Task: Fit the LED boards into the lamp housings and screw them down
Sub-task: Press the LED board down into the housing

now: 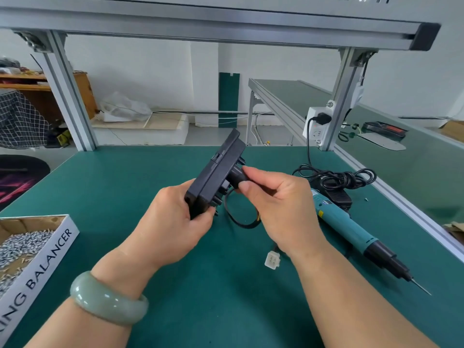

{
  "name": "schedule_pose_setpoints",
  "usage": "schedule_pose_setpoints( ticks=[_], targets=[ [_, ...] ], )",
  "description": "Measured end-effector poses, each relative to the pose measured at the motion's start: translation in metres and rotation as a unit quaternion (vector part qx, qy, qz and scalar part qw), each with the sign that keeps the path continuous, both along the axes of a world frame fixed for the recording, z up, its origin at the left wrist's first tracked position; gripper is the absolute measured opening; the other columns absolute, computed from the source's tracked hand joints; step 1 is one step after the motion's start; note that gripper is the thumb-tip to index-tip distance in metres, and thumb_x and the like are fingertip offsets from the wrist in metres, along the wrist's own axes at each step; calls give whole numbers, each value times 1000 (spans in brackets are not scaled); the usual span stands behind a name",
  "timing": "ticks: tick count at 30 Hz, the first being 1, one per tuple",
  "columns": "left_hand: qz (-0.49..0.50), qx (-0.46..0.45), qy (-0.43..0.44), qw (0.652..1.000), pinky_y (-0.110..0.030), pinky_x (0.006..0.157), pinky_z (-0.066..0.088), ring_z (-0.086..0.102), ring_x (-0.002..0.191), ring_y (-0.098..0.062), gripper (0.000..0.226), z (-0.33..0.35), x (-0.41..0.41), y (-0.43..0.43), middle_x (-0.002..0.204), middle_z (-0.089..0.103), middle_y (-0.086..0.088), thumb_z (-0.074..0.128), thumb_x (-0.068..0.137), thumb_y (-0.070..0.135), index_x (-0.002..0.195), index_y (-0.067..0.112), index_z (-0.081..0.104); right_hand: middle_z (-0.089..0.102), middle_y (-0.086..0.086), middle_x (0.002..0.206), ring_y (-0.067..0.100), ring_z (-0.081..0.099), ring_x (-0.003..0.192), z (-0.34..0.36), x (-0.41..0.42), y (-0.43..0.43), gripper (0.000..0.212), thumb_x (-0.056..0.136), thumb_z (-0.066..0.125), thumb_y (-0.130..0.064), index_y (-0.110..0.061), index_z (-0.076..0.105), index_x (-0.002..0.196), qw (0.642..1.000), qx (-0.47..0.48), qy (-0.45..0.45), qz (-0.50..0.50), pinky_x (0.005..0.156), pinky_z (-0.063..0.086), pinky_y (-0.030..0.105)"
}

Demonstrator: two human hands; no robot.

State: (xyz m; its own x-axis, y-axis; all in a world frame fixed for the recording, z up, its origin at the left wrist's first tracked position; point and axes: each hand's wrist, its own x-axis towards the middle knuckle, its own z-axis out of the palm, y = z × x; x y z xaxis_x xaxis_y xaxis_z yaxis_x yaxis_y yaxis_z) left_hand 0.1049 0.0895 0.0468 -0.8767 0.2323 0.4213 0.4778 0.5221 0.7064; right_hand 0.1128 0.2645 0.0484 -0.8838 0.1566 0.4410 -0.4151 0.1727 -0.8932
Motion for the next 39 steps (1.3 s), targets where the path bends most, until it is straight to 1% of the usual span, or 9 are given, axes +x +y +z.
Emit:
schedule_pose_setpoints(
  ticks=[3, 8, 14, 20, 23, 26, 30, 34, 39],
  targets=[
    [-5, -9, 13, 1000, -15, 40, 29, 30, 43, -8, 15, 0, -1, 0, 50, 39, 6, 66, 80, 9, 72, 18, 57, 71, -20, 88, -7, 67, 83, 2, -1, 7, 26, 83, 71, -5, -11, 72, 108, 1000, 29, 1, 11, 74, 47, 7],
    [6, 43, 83, 996, -5, 40, 29, 36, 43, -4, 46, 6, 5, 14, 55, 47, 13, 62, 78, 11, 75, 57, 56, 75, -3, 85, 10, 71, 75, 1, 1, -4, 13, 88, 67, -16, -25, 72, 95, 979, -124, -63, 147, 64, 50, 15],
    [1, 22, 76, 997, 0, 43, 30, 42, 43, 3, 58, 3, 4, 12, 50, 50, 26, 66, 77, -2, 69, 55, 55, 74, -2, 77, 7, 68, 64, -2, 3, -14, 22, 88, 61, 1, -17, 73, 93, 972, -200, -50, 110, 61, 51, 14],
    [-42, -2, 88, 995, -5, 43, 28, 35, 45, -4, 42, 6, 4, 5, 54, 45, 17, 59, 76, 12, 72, 54, 52, 74, 0, 82, 8, 68, 67, 1, 0, -3, 22, 80, 63, -10, -10, 70, 101, 951, -227, -105, 184, 64, 51, 14],
    [-56, -24, 118, 991, -1, 44, 26, 34, 45, -2, 60, 13, 8, 7, 56, 47, 25, 59, 74, 5, 82, 64, 48, 74, 4, 80, 10, 68, 64, 3, -2, 1, 25, 71, 64, -13, -10, 75, 93, 928, -278, -124, 216, 60, 52, 14],
    [-69, -34, 139, 987, 2, 47, 26, 37, 47, 3, 63, 15, 11, 8, 63, 50, 36, 59, 72, -2, 87, 58, 47, 74, 6, 79, 11, 69, 65, 3, -2, 4, 21, 67, 68, -16, -10, 78, 85, 907, -308, -155, 244, 59, 53, 13],
    [-57, 23, 126, 990, -4, 45, 28, 34, 48, -4, 57, 8, 9, 13, 59, 46, 18, 59, 76, 5, 84, 61, 52, 73, 8, 76, 11, 69, 61, 1, -3, 6, 32, 50, 81, -24, -10, 78, 78, 873, -372, -192, 251, 50, 52, 12],
    [-47, 21, 126, 991, -4, 45, 27, 32, 48, -4, 61, 4, 8, 17, 58, 44, 17, 59, 77, 3, 84, 63, 50, 70, 8, 66, 9, 66, 53, 1, -5, 3, 15, 63, 69, -17, -6, 76, 71, 875, -387, -209, 202, 46, 50, 13],
    [-46, 25, 130, 990, -2, 47, 28, 35, 49, -4, 64, 3, 8, 18, 61, 48, 21, 61, 76, 0, 86, 63, 51, 68, 9, 64, 10, 65, 52, 4, -4, 5, 17, 67, 64, -14, -3, 76, 69, 845, -425, -240, 219, 46, 51, 12]
  ],
)
